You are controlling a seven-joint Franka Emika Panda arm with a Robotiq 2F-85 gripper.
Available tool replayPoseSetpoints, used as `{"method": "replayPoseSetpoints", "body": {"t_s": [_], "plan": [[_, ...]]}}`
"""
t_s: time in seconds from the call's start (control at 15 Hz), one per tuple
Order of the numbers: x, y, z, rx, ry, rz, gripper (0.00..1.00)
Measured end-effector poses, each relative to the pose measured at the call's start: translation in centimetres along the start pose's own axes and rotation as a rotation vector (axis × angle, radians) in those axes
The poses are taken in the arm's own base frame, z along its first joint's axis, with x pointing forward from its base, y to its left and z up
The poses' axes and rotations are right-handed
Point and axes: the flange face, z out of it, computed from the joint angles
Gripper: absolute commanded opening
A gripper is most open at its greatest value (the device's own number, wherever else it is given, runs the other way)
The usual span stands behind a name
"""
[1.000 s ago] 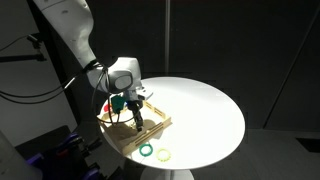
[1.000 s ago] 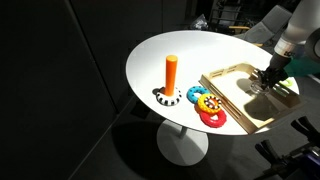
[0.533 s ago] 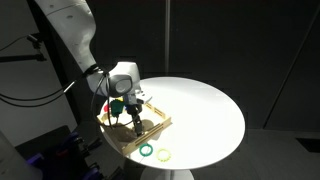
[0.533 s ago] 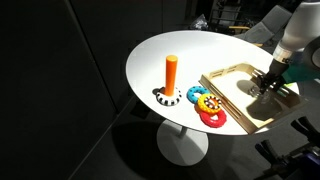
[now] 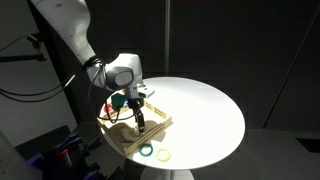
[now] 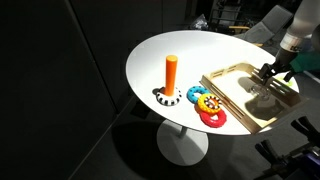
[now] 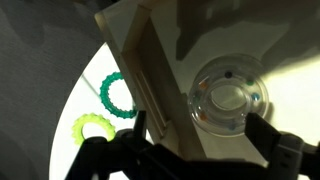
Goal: Pick up the clear ring and put it in the tray
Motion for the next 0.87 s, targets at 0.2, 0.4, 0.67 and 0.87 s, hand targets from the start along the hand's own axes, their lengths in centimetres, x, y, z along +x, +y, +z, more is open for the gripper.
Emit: {"method": "replayPoseSetpoints", "body": {"t_s": [0.2,0.4,0.67,0.87], "plan": [[0.2,1.5,-3.3,0.039,-0.040,-0.013,1.00],[0.1,2.9,-6.6,0.100,-0.079,-0.031,1.00],[-0.2,4.4,-9.8,0.151,-0.101,-0.043,1.00],[-0.4,5.0,-11.1,0.160,-0.097,-0.041,1.00]]}}
